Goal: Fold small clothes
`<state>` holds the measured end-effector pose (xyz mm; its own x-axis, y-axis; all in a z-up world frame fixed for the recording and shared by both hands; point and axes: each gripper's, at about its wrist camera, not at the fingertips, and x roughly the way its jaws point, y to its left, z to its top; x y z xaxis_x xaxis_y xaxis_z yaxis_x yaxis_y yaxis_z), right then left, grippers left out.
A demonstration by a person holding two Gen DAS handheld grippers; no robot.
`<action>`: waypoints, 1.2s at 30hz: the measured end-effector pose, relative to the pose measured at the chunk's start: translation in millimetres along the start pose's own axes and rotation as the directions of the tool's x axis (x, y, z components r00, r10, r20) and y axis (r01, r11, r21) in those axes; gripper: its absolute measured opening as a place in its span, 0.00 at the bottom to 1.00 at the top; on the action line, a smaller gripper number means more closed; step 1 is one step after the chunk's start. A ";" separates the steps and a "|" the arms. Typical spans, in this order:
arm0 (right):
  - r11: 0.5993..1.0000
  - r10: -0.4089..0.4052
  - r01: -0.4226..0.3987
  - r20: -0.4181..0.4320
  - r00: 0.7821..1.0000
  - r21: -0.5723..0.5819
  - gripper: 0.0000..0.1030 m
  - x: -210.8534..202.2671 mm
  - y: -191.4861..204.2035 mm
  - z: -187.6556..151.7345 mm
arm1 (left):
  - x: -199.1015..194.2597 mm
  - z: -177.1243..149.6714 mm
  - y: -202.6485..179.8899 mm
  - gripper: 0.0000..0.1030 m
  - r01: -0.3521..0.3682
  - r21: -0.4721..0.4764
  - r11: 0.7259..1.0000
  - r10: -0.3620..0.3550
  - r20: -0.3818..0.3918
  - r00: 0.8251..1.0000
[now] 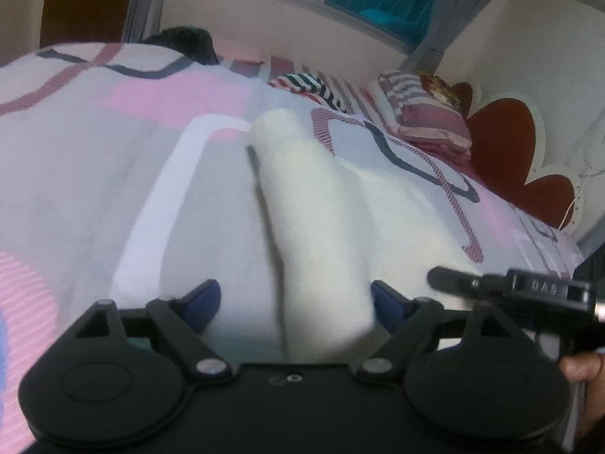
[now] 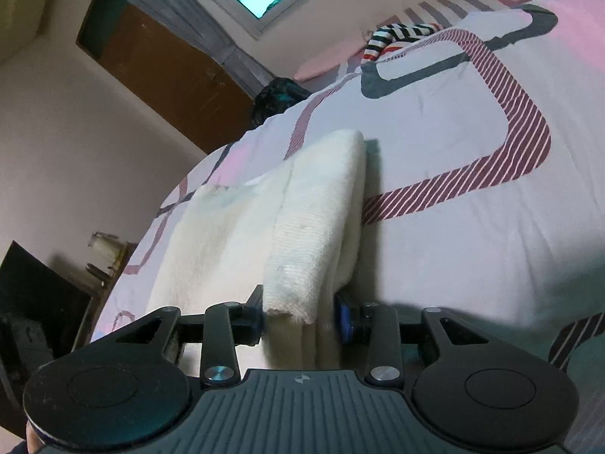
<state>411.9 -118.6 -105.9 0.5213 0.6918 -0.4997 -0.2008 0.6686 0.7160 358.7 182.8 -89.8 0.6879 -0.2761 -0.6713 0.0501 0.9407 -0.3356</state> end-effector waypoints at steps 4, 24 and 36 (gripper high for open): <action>0.998 -0.013 0.012 0.015 1.000 0.065 0.46 -9.6 -10.3 3.5 | -17.9 -0.2 3.0 0.89 -0.050 0.020 0.999 0.050 -0.004 0.999; 0.766 -0.313 0.318 0.108 0.943 -0.558 0.03 32.3 58.3 5.6 | 9.2 34.0 -69.4 0.14 -0.129 0.206 0.970 0.131 0.004 0.991; 0.764 -0.202 0.140 -0.027 0.979 -0.629 0.03 -26.2 83.5 -61.3 | -51.2 -51.1 -71.1 0.21 -0.125 0.138 0.982 0.130 -0.027 0.991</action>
<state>330.6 -64.2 -62.9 0.5283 0.5494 -0.6473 -0.6022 0.7799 0.1704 282.9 120.0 -65.3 0.6690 -0.1564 -0.7266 0.0629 0.9860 -0.1544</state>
